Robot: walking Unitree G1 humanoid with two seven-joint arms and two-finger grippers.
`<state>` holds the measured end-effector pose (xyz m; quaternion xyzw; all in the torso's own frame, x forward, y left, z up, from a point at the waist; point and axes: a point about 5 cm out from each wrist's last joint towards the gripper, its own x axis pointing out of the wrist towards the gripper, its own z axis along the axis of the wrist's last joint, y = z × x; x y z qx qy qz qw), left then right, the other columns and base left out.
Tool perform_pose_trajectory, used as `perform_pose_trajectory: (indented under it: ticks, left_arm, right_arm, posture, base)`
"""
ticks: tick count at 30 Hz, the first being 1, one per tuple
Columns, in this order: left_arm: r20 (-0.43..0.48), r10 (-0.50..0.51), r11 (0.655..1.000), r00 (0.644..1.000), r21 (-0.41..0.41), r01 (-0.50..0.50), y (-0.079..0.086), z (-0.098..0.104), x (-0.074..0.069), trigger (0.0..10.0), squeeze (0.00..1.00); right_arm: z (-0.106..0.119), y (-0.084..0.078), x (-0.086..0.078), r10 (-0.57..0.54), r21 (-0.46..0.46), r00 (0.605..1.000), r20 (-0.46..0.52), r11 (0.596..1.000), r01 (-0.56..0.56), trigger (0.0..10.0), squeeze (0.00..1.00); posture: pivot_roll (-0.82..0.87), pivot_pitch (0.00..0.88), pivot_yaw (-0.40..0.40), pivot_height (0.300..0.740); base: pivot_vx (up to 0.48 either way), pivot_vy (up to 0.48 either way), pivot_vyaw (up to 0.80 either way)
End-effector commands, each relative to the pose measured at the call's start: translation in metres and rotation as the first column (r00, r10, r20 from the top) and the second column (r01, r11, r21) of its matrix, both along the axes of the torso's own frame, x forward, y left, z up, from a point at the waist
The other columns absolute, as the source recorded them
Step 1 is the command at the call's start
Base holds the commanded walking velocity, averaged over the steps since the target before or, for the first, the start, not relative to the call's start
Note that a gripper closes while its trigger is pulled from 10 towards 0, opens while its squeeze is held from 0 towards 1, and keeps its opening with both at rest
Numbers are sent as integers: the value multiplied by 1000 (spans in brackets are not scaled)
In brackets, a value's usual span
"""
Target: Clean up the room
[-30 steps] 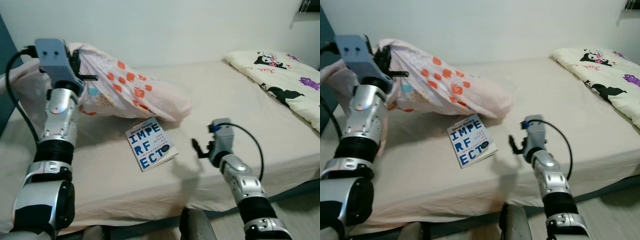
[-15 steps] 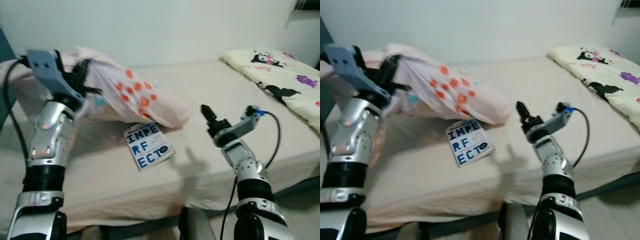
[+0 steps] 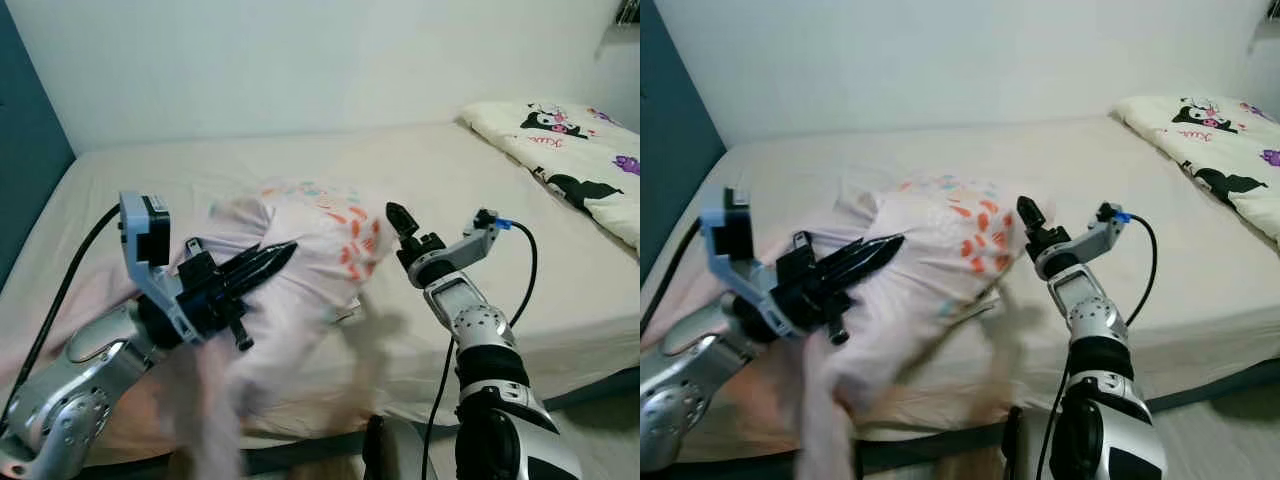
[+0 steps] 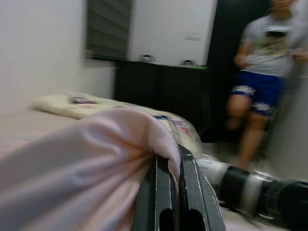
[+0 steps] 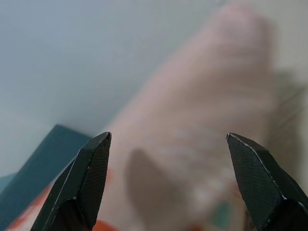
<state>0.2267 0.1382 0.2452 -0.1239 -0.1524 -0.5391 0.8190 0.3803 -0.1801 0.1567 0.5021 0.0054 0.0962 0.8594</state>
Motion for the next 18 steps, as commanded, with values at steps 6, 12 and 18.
perform_pose_trajectory:
  ticks: [6,12,18]
  left_arm:
    - [3,-91,995,996,-32,91,-11,5,-10,0,0]
    - [-45,-125,992,991,-33,124,-18,0,-14,0,0]
    - [-104,-143,988,984,37,147,-27,-20,-16,0,0]
  right_arm:
    - [-23,17,-1,74,-62,983,-166,994,-86,10000,0]
    - [-28,42,-8,240,-30,956,-166,968,-248,10000,0]
    - [-25,55,-22,407,-7,898,-169,910,-414,10000,0]
  posture:
    - [72,71,-76,535]
    - [69,73,-81,535]
    - [57,71,-85,535]
  base:
    - [0,0,0]
    - [0,0,0]
    - [0,0,0]
